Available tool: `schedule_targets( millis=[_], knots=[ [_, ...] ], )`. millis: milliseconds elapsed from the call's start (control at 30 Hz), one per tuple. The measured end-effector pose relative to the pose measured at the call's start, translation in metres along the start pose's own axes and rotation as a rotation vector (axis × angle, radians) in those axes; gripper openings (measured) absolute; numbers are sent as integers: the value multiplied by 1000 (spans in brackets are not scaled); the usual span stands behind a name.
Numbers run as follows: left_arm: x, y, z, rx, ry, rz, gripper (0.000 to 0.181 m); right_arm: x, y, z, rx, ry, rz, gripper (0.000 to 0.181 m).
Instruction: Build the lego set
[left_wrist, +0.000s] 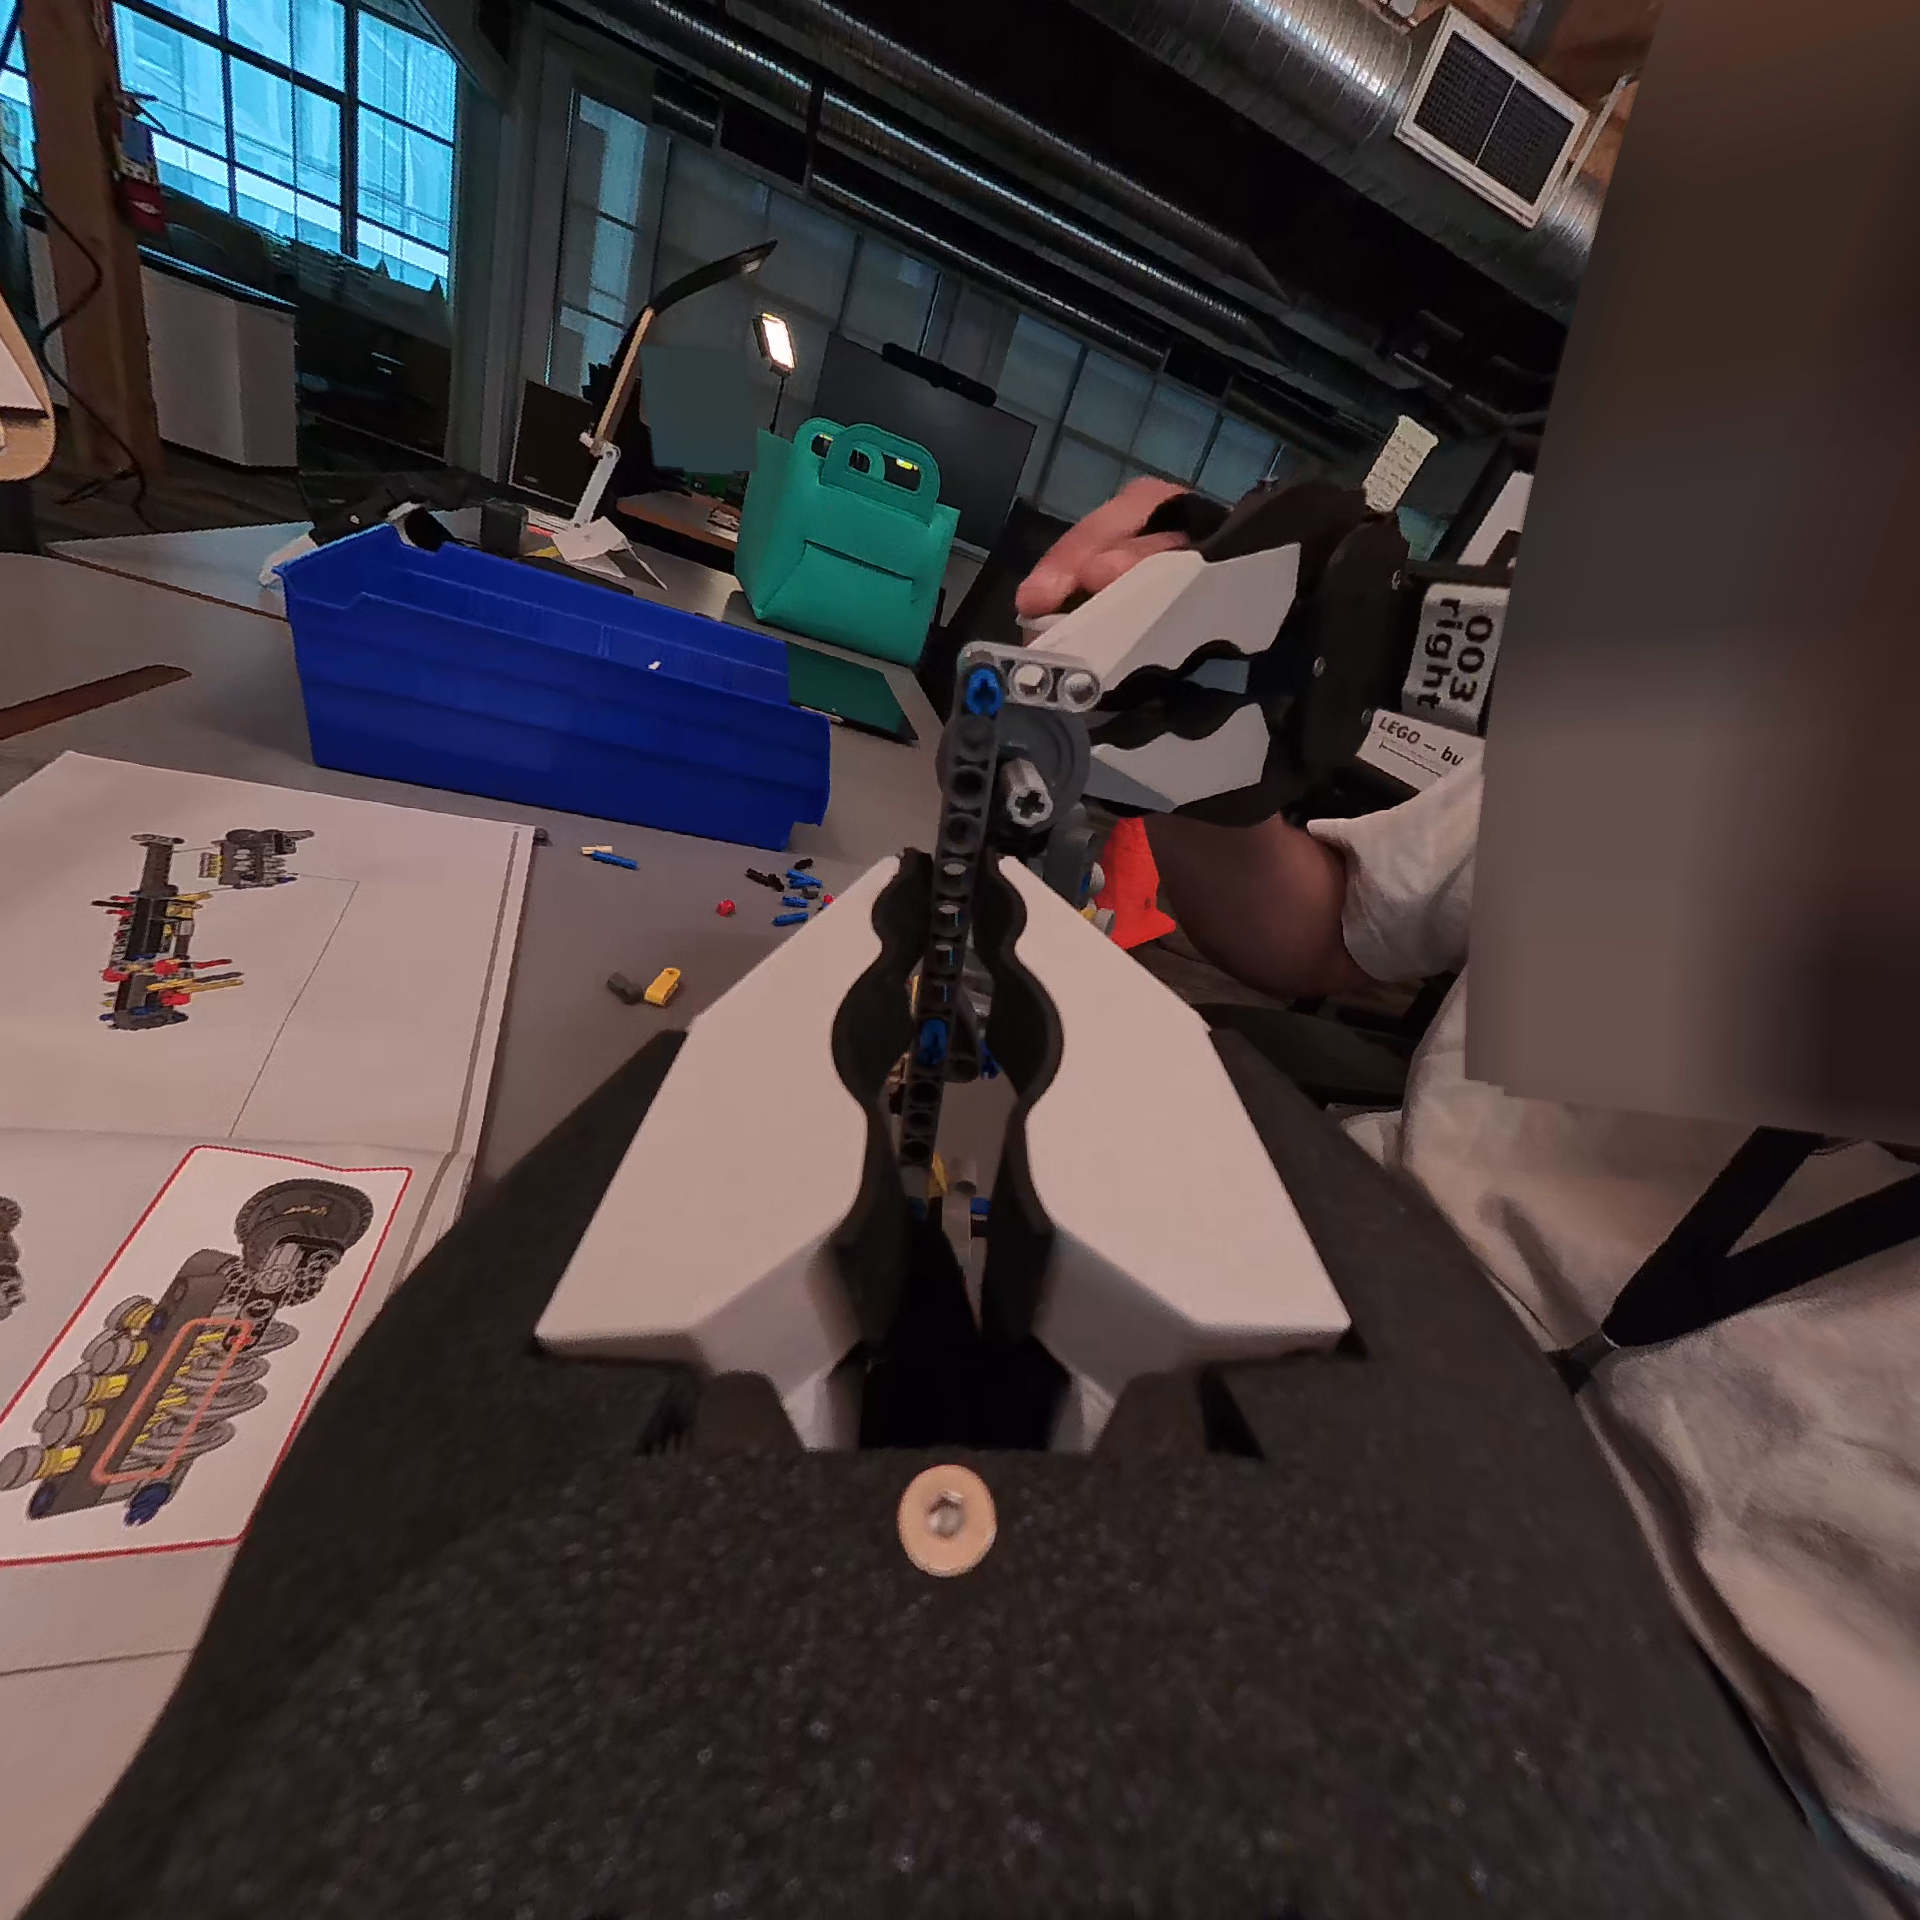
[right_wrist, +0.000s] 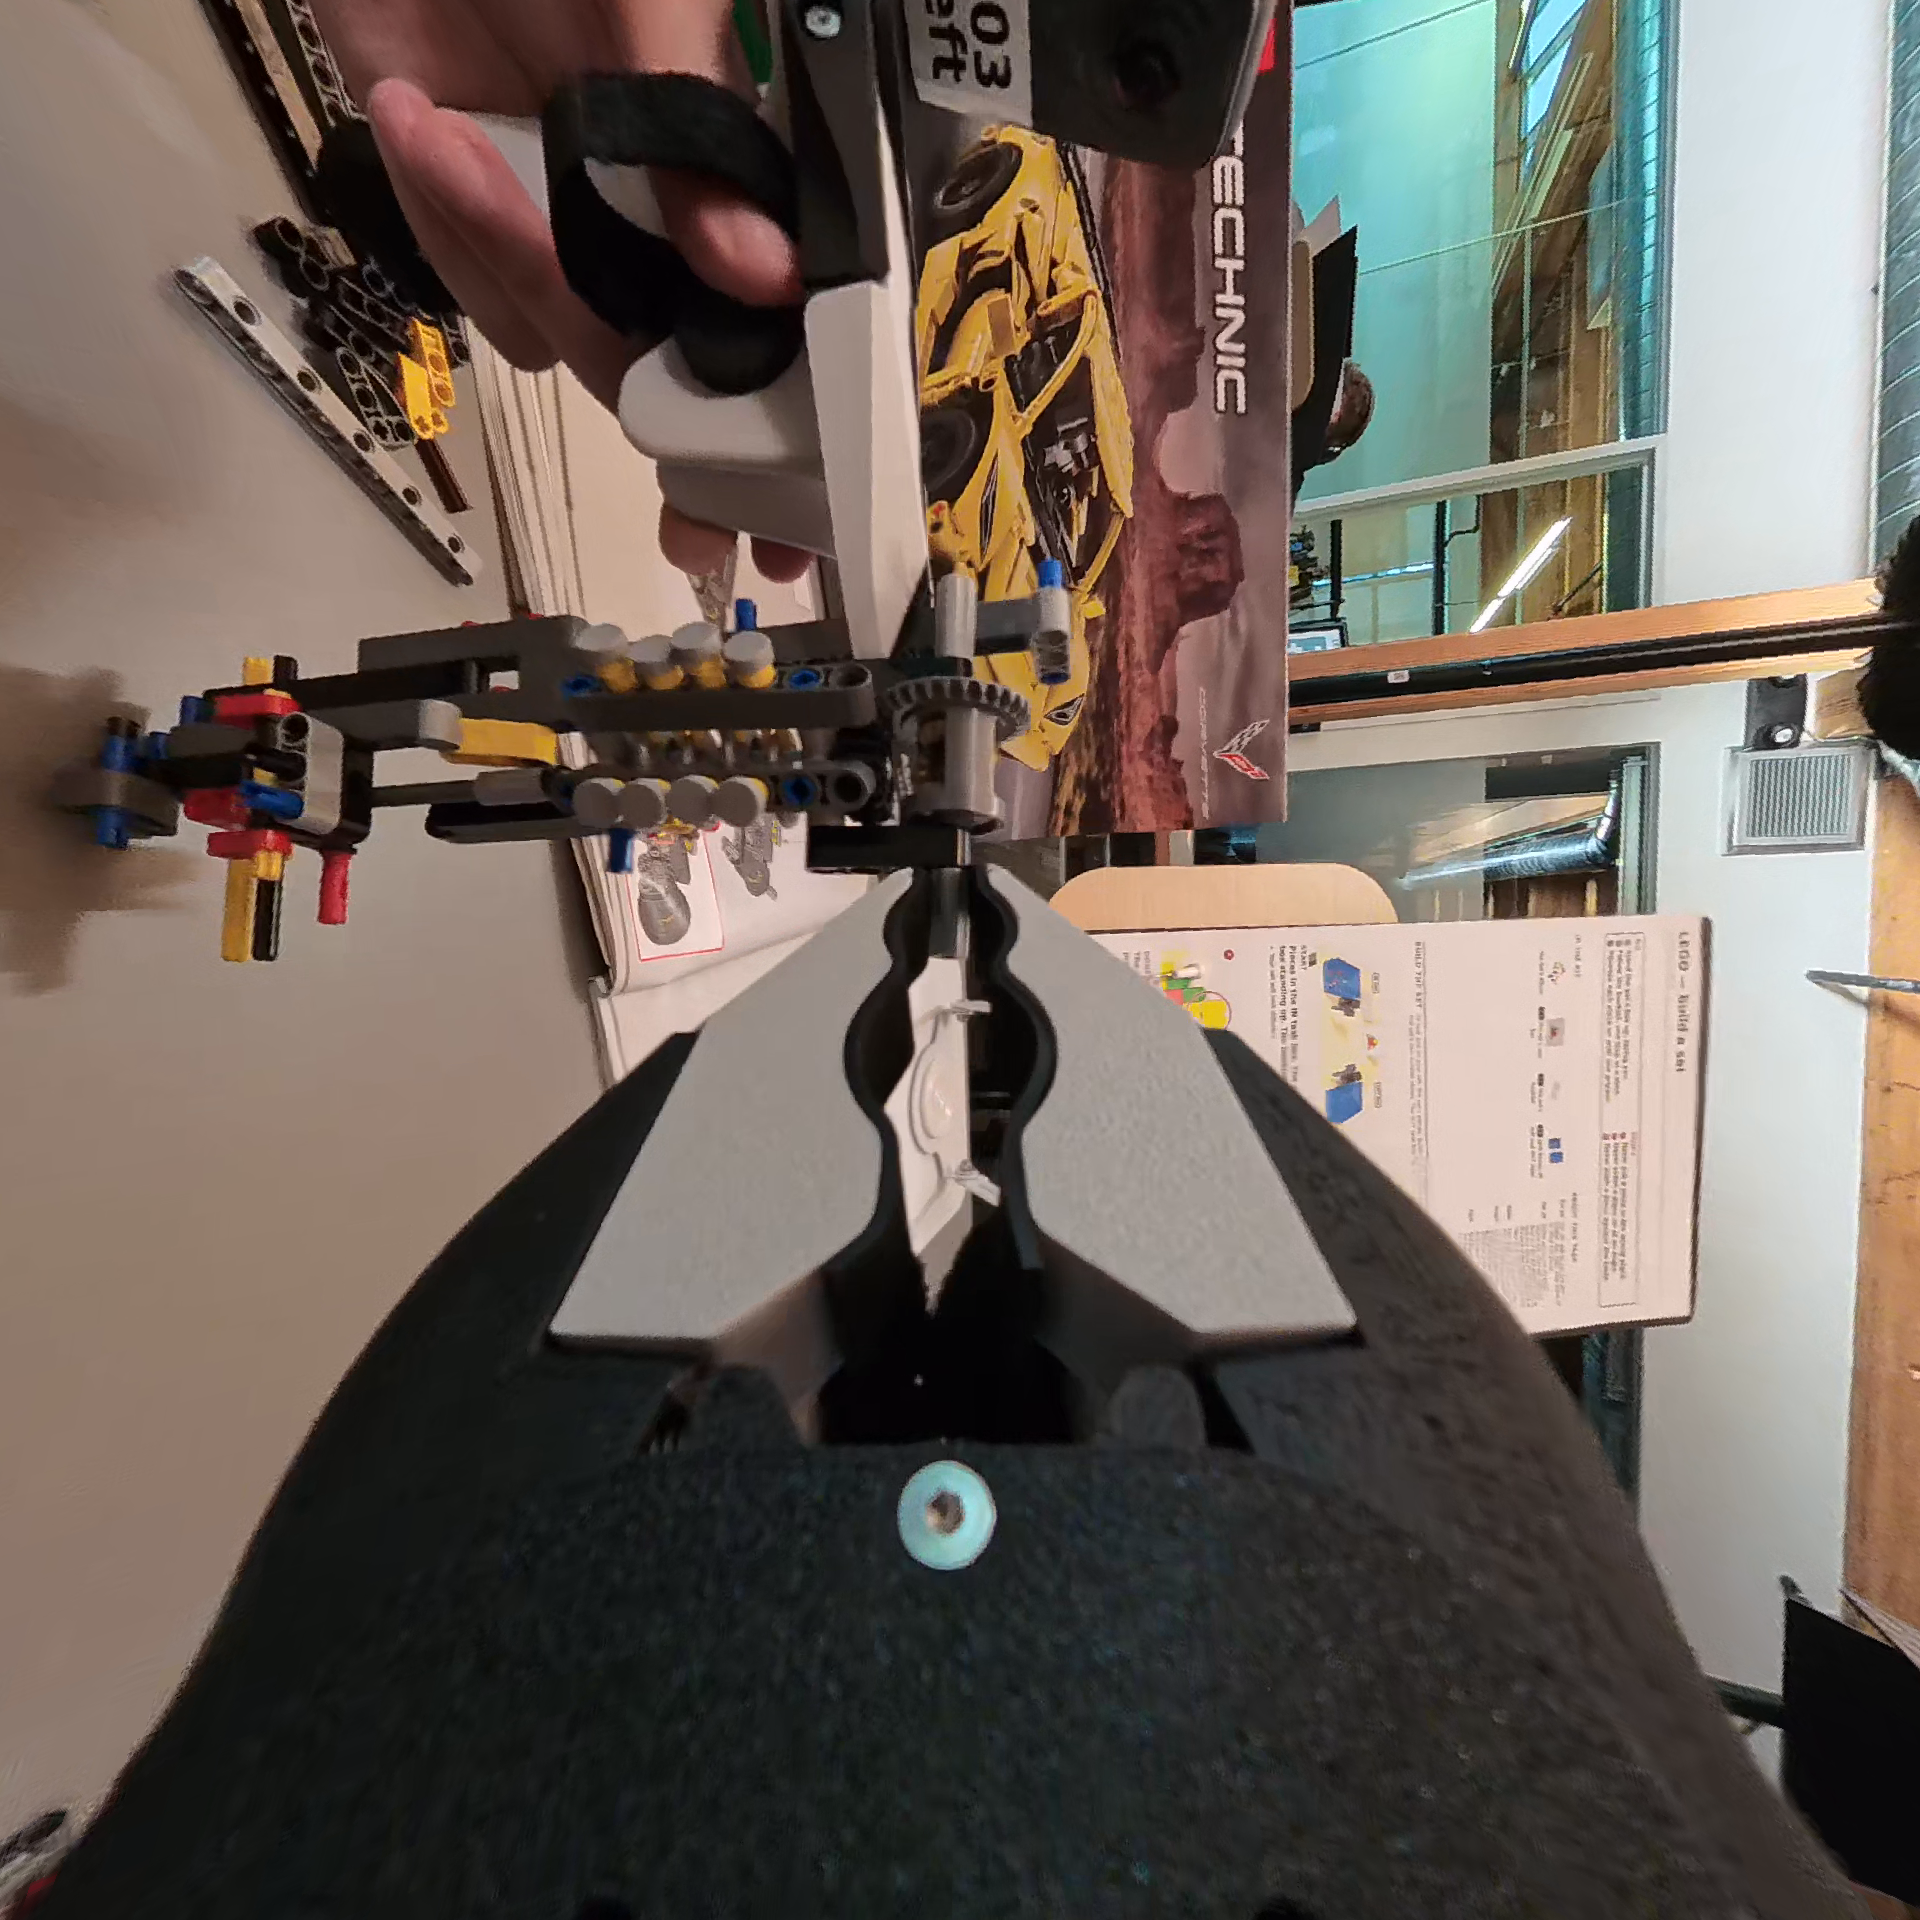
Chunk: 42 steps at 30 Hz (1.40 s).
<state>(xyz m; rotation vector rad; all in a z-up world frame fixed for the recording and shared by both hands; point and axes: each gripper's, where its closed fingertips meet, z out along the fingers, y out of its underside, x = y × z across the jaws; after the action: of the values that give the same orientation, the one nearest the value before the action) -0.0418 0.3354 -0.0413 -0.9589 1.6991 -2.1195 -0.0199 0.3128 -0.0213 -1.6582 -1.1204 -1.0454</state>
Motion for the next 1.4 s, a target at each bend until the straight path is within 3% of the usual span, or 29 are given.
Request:
schedule_targets(
  millis=[400, 1400],
  knots=[
    [-1, 0, -5, -16, -14, 15, 6, 9, -6, 1, -17, 66, -46, 6],
    [3, 2, -5, -49, -5, 10, 7, 6, -5, 2, -37, 40, -122, 6]
  ],
)
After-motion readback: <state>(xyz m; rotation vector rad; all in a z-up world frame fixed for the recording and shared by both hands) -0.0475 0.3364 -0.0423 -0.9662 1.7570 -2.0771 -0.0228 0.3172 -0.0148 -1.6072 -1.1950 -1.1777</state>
